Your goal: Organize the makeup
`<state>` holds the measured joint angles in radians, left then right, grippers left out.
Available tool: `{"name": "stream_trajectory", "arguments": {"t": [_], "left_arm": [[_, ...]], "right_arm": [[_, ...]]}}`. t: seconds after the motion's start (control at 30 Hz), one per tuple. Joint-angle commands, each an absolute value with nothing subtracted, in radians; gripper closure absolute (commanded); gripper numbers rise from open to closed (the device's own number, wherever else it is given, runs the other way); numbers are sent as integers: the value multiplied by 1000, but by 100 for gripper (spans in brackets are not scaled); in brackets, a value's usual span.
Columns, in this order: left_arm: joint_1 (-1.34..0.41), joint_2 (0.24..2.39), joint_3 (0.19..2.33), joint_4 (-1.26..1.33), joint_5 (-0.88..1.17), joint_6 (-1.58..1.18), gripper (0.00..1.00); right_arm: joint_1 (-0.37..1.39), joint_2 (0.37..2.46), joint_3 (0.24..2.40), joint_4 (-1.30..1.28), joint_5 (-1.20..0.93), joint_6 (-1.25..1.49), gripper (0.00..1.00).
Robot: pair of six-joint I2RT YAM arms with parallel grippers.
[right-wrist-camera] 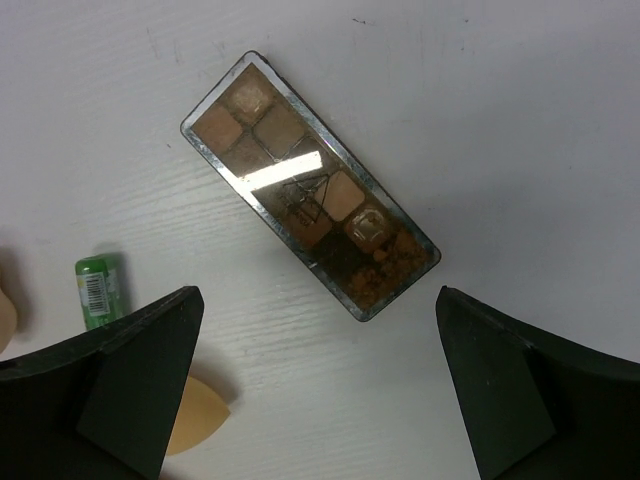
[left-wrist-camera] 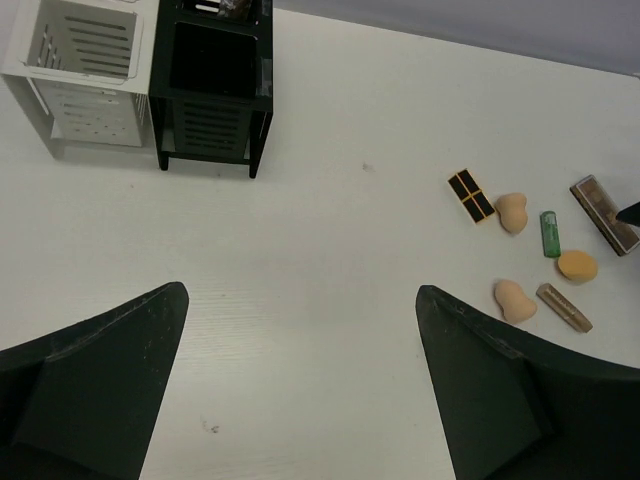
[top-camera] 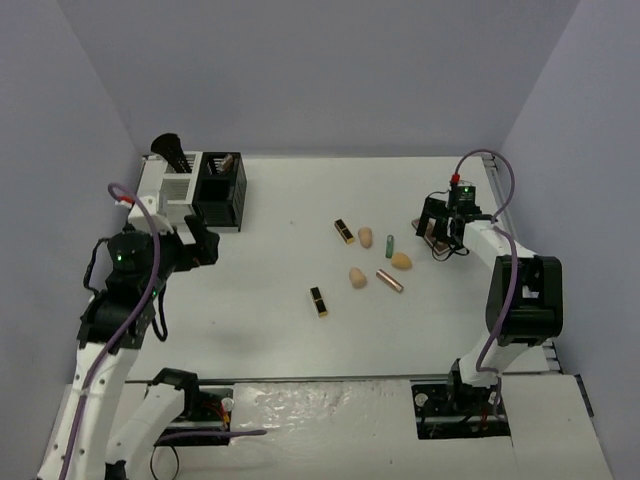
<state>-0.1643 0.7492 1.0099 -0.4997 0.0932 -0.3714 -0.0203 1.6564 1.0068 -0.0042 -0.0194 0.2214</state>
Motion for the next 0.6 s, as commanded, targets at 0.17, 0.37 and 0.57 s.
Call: {"name": "stream_trajectory", "arguments": {"t": [0.17, 0.37, 0.57], "left_arm": [[-170, 598, 912, -512, 86, -342, 3], [-170, 604, 874, -498, 89, -358, 3], [-170, 617, 876, -481, 98, -379, 3]], "right_arm": [[-59, 1786, 1117, 9, -83, 84, 0], [-61, 1820, 1118, 3, -128, 41, 0], [-41, 1835, 1081, 3, -138, 43, 3]]}}
